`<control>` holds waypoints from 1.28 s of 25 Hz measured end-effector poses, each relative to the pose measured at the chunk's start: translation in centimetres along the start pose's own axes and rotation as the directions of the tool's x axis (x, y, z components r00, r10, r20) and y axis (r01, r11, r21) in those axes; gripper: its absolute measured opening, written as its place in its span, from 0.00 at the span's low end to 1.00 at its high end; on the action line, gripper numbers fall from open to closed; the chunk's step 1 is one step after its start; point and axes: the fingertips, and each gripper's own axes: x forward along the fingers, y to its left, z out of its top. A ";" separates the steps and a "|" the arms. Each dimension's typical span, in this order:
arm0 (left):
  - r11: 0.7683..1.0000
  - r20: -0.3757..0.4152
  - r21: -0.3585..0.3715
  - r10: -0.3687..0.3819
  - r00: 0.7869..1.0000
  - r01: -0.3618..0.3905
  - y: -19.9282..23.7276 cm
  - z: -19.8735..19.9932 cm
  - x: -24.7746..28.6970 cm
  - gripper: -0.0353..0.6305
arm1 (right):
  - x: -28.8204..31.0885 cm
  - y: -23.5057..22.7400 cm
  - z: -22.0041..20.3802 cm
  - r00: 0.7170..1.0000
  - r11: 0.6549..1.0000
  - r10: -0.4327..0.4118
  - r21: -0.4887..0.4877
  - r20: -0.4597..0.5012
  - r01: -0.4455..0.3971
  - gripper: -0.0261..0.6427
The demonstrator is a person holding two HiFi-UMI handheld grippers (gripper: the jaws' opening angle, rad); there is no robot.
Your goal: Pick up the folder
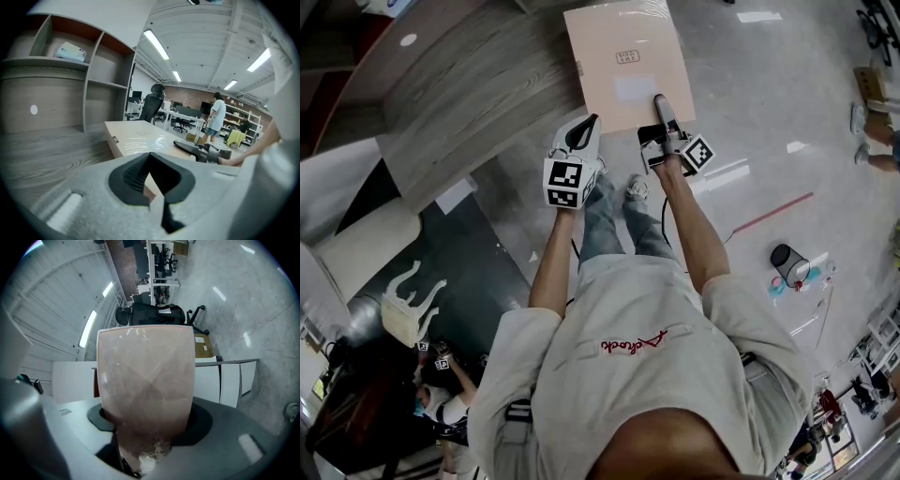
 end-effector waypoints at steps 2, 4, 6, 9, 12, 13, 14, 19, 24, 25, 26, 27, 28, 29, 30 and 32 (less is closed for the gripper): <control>1.000 0.009 0.004 0.006 1.000 -0.006 -0.3 0.4 -0.4 0.05 | -0.5 0.6 -0.1 1.000 1.000 0.006 -0.008 -0.008 -0.006 0.47; 1.000 0.020 0.007 0.014 1.000 -0.014 -0.7 0.8 -1.0 0.05 | -1.0 1.5 -0.3 1.000 1.000 0.017 -0.001 -0.015 -0.017 0.48; 1.000 0.030 0.009 0.022 0.999 -0.022 -1.2 1.1 -1.6 0.05 | -1.7 2.4 -0.5 0.999 1.000 0.027 -0.003 -0.020 -0.027 0.47; 0.999 0.048 0.012 0.040 0.998 -0.040 -1.9 1.5 -2.8 0.05 | -2.9 3.6 -0.7 0.999 0.999 0.040 -0.019 -0.033 -0.041 0.48; 0.998 0.069 0.014 0.060 0.996 -0.061 -2.5 2.0 -3.9 0.05 | -4.1 4.7 -0.9 0.998 0.999 0.049 -0.021 -0.047 -0.050 0.48; 0.998 0.074 0.016 0.064 0.995 -0.065 -2.8 2.2 -4.2 0.05 | -4.6 5.1 -0.9 0.998 0.999 0.048 -0.022 -0.047 -0.049 0.48; 0.997 0.080 0.018 0.068 0.994 -0.070 -3.2 2.5 -4.6 0.05 | -5.2 5.5 -0.7 0.998 0.999 0.046 -0.024 -0.045 -0.047 0.47; 0.994 0.125 0.032 0.097 0.987 -0.101 -4.4 4.1 -7.1 0.05 | -7.2 7.8 -1.3 0.997 0.998 0.063 -0.015 -0.043 -0.063 0.47; 0.991 0.177 0.050 0.117 0.977 -0.127 -5.0 5.9 -8.9 0.05 | -8.3 9.8 -1.4 0.994 0.995 0.093 -0.024 -0.049 -0.095 0.47; 0.990 0.185 0.053 0.121 0.975 -0.133 -5.3 6.4 -9.3 0.05 | -8.6 10.4 -1.3 0.994 0.994 0.100 -0.025 -0.049 -0.102 0.47; 0.989 0.191 0.057 0.124 0.974 -0.137 -5.6 6.7 -9.8 0.05 | -9.1 11.0 -1.3 0.993 0.994 0.106 -0.024 -0.047 -0.107 0.47; 0.988 0.195 0.060 0.126 0.973 -0.140 -6.0 7.0 -10.3 0.05 | -9.7 11.5 -1.4 0.993 0.994 0.110 -0.022 -0.045 -0.111 0.47; 0.988 0.198 0.064 0.127 0.972 -0.142 -6.1 7.2 -10.8 0.05 | -10.1 11.8 -1.6 0.993 0.993 0.113 -0.020 -0.042 -0.114 0.47; 0.987 0.203 0.067 0.128 0.971 -0.144 -6.1 7.3 -11.0 0.05 | -10.3 12.0 -1.8 0.992 0.993 0.117 -0.020 -0.039 -0.118 0.47; 0.987 0.209 0.069 0.128 0.969 -0.145 -5.9 7.4 -11.2 0.05 | -10.3 12.0 -1.9 0.992 0.992 0.121 -0.020 -0.039 -0.122 0.47; 0.986 0.220 0.074 0.131 0.967 -0.150 -5.7 7.7 -11.4 0.05 | -10.3 12.3 -2.1 0.991 0.992 0.128 -0.021 -0.039 -0.128 0.47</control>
